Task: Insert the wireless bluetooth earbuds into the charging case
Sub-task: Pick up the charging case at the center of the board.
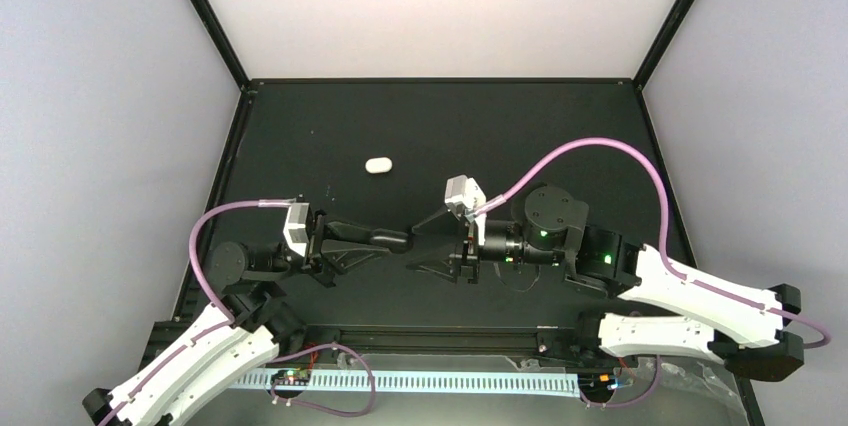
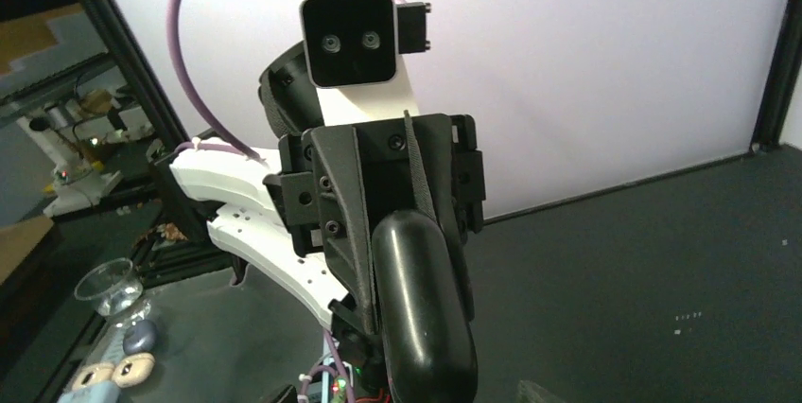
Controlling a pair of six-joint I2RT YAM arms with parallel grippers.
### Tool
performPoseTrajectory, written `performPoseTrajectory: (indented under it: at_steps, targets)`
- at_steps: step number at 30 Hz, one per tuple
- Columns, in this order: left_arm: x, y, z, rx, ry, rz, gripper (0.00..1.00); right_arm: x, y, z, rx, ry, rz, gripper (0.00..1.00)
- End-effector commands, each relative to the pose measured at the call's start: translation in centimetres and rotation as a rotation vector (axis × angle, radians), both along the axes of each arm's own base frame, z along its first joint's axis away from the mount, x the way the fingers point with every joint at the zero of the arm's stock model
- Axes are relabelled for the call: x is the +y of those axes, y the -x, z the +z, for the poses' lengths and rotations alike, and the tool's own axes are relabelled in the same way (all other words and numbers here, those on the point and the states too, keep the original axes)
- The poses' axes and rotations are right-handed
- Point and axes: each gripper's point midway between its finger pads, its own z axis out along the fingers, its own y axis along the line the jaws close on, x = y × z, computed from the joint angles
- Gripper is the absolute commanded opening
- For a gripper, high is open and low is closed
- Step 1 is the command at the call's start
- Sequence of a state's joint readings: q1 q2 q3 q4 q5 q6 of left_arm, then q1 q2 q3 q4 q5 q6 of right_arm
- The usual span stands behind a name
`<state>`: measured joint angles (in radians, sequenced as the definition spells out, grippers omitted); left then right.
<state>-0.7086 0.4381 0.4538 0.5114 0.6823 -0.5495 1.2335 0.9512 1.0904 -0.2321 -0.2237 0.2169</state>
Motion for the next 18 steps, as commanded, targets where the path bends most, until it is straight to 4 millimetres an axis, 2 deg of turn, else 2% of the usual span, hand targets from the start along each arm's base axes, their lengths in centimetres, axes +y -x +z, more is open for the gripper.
performPoseTrajectory:
  at_steps: [1,4,10,18]
  targets:
    - [0.6,1.5,1.2,-0.088,0.036,-0.020,0.02,0.4,0.8,2.6,0.005,-0.077,0.057,0.56]
    - [0.6,1.5,1.2,-0.089,0.037,-0.020,0.01,1.0,0.9,2.4,0.012,-0.067,0.070,0.46]
    - [0.6,1.4,1.1,-0.082,0.033,-0.022,0.02,1.3,0.6,2.4,0.008,-0.057,0.062,0.37]
    - [0.3,1.0,0.7,-0.053,0.010,-0.014,0.02,1.6,0.6,2.4,-0.002,-0.055,0.073,0.20]
